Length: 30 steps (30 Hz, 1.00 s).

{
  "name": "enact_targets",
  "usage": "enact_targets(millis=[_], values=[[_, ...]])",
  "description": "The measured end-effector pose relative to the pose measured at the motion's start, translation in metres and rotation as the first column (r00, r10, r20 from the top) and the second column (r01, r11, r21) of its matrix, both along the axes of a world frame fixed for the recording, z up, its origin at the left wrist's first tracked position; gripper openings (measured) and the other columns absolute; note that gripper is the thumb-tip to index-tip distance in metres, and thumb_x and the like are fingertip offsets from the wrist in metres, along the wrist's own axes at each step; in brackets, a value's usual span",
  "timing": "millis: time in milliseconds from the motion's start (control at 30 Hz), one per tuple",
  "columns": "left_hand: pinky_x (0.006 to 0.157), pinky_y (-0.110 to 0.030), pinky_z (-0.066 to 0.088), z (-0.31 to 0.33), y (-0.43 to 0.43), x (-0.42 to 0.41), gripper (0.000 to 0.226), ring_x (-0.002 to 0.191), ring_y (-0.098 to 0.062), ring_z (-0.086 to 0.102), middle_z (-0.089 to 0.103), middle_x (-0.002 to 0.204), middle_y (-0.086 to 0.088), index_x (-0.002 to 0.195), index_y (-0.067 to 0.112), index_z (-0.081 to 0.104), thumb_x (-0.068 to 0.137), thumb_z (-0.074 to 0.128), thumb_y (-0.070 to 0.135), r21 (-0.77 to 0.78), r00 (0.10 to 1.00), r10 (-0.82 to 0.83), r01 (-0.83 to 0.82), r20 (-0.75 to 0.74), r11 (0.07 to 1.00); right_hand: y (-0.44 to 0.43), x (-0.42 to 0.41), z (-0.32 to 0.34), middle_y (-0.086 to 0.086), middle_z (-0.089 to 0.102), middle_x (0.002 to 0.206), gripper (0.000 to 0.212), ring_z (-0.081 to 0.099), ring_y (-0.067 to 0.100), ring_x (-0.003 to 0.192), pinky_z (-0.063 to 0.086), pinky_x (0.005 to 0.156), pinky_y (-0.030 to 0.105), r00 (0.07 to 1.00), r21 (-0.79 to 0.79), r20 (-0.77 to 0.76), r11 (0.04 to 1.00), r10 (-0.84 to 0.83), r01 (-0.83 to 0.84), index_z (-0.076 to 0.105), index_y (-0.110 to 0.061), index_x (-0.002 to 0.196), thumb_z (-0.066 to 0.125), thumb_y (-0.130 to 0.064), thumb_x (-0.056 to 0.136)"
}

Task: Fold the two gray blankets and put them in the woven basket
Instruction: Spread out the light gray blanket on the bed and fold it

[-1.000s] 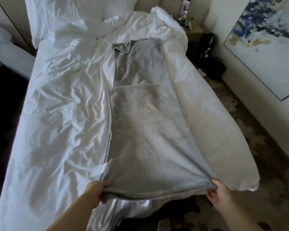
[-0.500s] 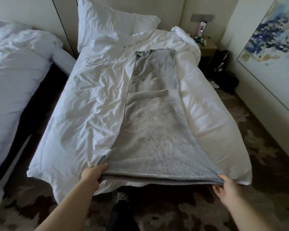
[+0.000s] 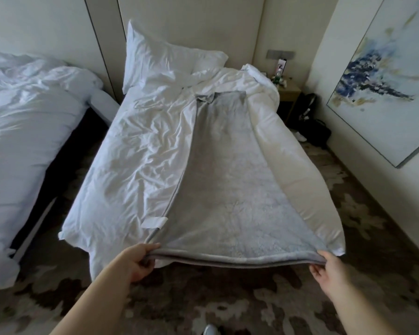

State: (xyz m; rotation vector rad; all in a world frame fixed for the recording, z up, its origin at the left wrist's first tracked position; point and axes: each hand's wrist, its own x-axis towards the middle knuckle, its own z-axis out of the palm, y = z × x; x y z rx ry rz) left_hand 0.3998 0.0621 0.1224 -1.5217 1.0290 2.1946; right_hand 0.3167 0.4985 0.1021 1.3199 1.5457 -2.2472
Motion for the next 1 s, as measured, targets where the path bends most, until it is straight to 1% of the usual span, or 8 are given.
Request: enact_targets(millis=[100, 200, 333, 433, 667, 800, 900, 1000], values=[[0.030, -0.008, 0.029, 0.014, -0.004, 0.013, 0.028, 0.022, -0.005, 0.030, 0.036, 0.032, 0.002, 0.069, 0.012, 0.045, 0.089, 0.063, 0.008, -0.067, 0.975, 0.172, -0.183, -0.140, 0.981, 0.010, 0.021, 0.017, 0.004, 0.061, 0.094, 0.017, 0.059, 0.018, 0.083, 0.044, 0.065, 0.030, 0.997, 0.000, -0.079, 1.000, -0.023, 0.023, 0.057, -0.015, 0.107, 0.056, -0.013, 0.091], [0.035, -0.010, 0.038, 0.023, 0.001, 0.031, 0.013, 0.048, -0.004, 0.046, 0.053, 0.062, 0.002, 0.080, 0.016, 0.055, 0.091, 0.063, 0.016, -0.057, 0.899, 0.320, -0.351, -0.298, 0.934, 0.015, 0.043, 0.026, 0.003, 0.065, 0.095, 0.009, 0.062, 0.017, 0.087, 0.045, 0.067, 0.029, 0.989, -0.005, -0.148, 1.000, -0.024, 0.024, 0.061, -0.019, 0.096, 0.057, -0.013, 0.090], [0.052, -0.018, 0.046, 0.011, 0.011, 0.062, 0.012, 0.067, -0.010, 0.052, 0.054, 0.082, -0.004, 0.080, 0.012, 0.055, 0.090, 0.063, 0.012, -0.094, 0.890, 0.362, -0.400, -0.277, 0.912, 0.011, 0.079, 0.021, -0.001, 0.063, 0.089, 0.010, 0.058, 0.013, 0.080, 0.042, 0.065, 0.026, 0.995, -0.024, -0.103, 1.000, -0.020, 0.018, 0.059, -0.023, 0.090, 0.055, -0.014, 0.092], [0.042, -0.015, 0.047, -0.001, 0.016, 0.080, 0.013, 0.065, -0.010, 0.051, 0.052, 0.080, -0.005, 0.080, 0.010, 0.055, 0.092, 0.060, 0.008, -0.083, 0.894, 0.381, -0.409, -0.237, 0.909, 0.008, 0.097, 0.014, -0.002, 0.066, 0.077, 0.012, 0.056, 0.011, 0.076, 0.040, 0.064, 0.024, 0.998, -0.049, -0.062, 0.999, -0.027, 0.024, 0.056, -0.023, 0.086, 0.053, -0.014, 0.093], [0.035, -0.013, 0.043, -0.014, 0.031, 0.089, 0.013, 0.055, -0.007, 0.053, 0.052, 0.075, 0.000, 0.081, 0.012, 0.054, 0.092, 0.059, 0.018, 0.163, 0.834, 0.521, -0.497, -0.180, 0.852, 0.012, 0.119, -0.001, 0.002, 0.059, 0.094, 0.005, 0.055, 0.014, 0.082, 0.041, 0.067, 0.025, 0.992, -0.164, -0.045, 0.980, -0.122, 0.113, 0.058, -0.018, 0.090, 0.054, -0.016, 0.093], [0.055, -0.026, 0.050, -0.005, 0.037, 0.068, 0.010, 0.060, -0.014, 0.055, 0.059, 0.062, -0.005, 0.084, 0.012, 0.058, 0.078, 0.063, 0.017, 0.338, 0.811, 0.543, -0.459, -0.220, 0.822, 0.005, 0.098, 0.002, 0.002, 0.058, 0.099, 0.006, 0.056, 0.013, 0.088, 0.042, 0.072, 0.025, 0.978, -0.248, -0.087, 0.955, -0.188, 0.161, 0.058, -0.018, 0.094, 0.052, -0.017, 0.093], [0.064, -0.022, 0.043, 0.002, 0.032, 0.040, 0.029, 0.038, -0.012, 0.052, 0.055, 0.042, -0.002, 0.076, 0.012, 0.053, 0.052, 0.069, 0.012, 0.416, 0.749, 0.590, -0.453, -0.303, 0.789, 0.000, 0.066, 0.005, 0.002, 0.061, 0.101, 0.011, 0.058, 0.014, 0.091, 0.043, 0.074, 0.025, 0.968, -0.306, -0.120, 0.936, -0.220, 0.175, 0.061, -0.019, 0.099, 0.052, -0.019, 0.094], [0.064, -0.019, 0.042, 0.000, 0.026, -0.002, 0.045, 0.040, -0.009, 0.050, 0.054, 0.048, 0.001, 0.078, 0.013, 0.054, 0.038, 0.073, 0.006, 0.453, 0.694, 0.625, -0.457, -0.358, 0.766, -0.004, 0.020, 0.005, 0.003, 0.063, 0.103, 0.022, 0.060, 0.016, 0.093, 0.044, 0.078, 0.026, 0.960, -0.347, -0.127, 0.917, -0.251, 0.194, 0.061, -0.018, 0.112, 0.052, -0.022, 0.093]])
